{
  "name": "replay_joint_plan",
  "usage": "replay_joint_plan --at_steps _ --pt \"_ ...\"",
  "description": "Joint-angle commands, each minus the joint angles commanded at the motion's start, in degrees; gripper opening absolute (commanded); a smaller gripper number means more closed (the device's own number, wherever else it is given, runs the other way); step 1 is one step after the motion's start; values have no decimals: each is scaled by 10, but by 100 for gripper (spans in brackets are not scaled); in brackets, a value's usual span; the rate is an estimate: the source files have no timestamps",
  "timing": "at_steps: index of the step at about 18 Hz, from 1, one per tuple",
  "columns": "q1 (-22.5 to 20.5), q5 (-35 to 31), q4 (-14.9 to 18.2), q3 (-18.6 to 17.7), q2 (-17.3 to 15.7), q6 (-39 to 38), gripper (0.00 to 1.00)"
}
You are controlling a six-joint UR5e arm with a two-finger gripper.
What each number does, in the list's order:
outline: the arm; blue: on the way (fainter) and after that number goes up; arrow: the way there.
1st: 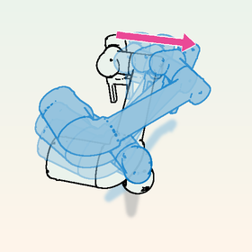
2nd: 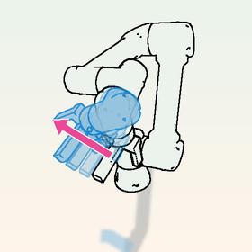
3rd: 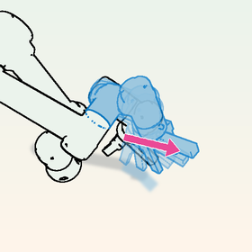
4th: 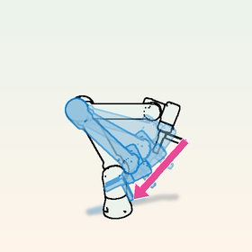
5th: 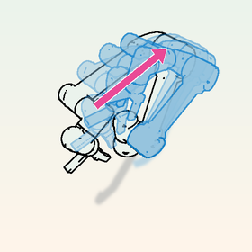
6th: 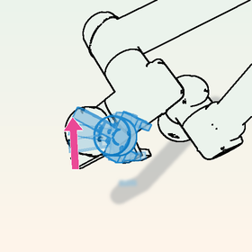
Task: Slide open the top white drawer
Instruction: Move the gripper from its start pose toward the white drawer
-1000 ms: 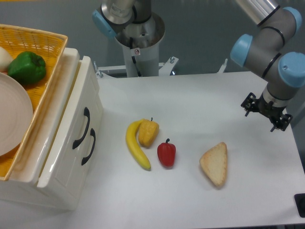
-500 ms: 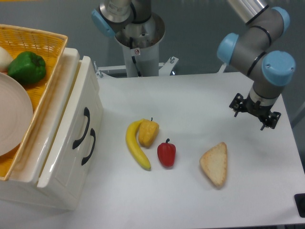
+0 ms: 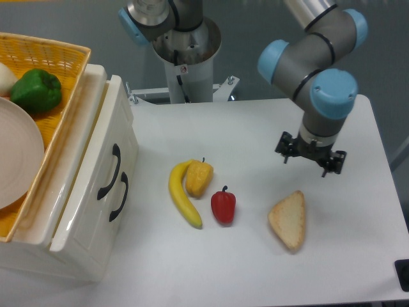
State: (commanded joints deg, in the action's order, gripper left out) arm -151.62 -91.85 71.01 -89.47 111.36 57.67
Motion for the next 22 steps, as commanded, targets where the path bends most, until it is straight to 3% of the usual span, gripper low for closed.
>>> replay_joint_plan --at_steps 3,6,11,14,22 --pt "30 10 11 0 -1 -49 100" --pt "42 61 17 1 -1 -88 100" --pt "55 91 81 1 -25 -106 100" --pt "73 97 102 1 -32 -122 100" --pt "113 129 105 1 -39 -188 100"
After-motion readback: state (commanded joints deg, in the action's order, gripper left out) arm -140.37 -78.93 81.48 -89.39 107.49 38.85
